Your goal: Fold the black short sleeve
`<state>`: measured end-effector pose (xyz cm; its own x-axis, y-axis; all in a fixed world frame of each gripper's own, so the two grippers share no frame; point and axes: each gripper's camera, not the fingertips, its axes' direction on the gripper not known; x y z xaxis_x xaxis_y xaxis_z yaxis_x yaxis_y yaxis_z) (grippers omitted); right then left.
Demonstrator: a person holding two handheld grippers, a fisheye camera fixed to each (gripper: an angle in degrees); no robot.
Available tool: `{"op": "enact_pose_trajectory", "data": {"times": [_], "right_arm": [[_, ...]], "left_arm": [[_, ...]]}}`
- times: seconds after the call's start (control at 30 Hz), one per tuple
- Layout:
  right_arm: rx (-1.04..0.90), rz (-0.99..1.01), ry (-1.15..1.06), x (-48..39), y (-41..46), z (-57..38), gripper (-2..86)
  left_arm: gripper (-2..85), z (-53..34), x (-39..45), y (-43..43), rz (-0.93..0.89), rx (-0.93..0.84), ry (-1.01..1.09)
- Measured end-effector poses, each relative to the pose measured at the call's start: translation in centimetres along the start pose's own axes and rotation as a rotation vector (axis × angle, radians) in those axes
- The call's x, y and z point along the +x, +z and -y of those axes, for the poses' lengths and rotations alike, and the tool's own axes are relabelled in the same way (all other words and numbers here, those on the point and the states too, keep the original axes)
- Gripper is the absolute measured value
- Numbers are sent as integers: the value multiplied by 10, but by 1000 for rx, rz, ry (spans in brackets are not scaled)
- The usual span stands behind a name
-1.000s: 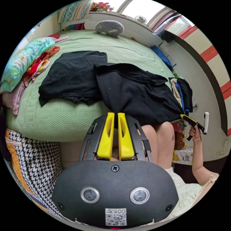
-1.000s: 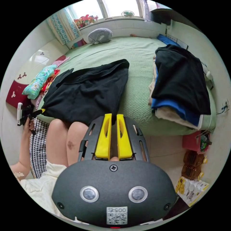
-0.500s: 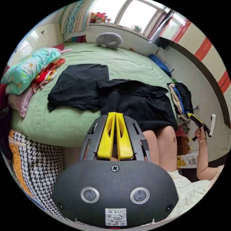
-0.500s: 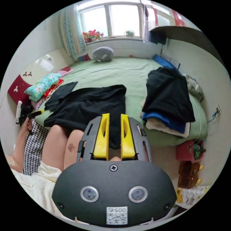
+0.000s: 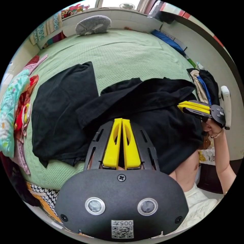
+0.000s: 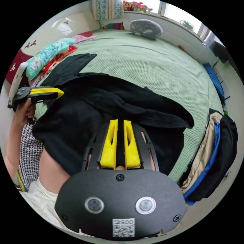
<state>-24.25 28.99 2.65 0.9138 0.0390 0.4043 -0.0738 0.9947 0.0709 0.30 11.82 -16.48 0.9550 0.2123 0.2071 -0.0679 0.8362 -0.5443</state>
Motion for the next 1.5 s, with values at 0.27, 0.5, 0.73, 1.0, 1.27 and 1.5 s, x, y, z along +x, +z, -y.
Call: {"op": "enact_pose_trajectory", "data": {"times": [0.27,0.5,0.73,1.0,1.27,1.5], "right_arm": [[189,2,218,34,-13,61,-4],[173,42,-19,-8,-12,25,-5],[29,10,-152,-42,22,39,-12],[-27,50,-71,-28,29,105,-13],[119,58,36,7,-11,101,-11],[261,-76,104,53,-61,-47,22]], "left_arm": [[-6,48,-26,-8,59,138,-162],[-6,13,25,13,15,128,-14],[-5,5,46,65,34,-26,18],[-3,33,47,71,46,2,-32],[-4,29,73,64,110,92,-80],[-4,-46,183,60,45,132,111]]}}
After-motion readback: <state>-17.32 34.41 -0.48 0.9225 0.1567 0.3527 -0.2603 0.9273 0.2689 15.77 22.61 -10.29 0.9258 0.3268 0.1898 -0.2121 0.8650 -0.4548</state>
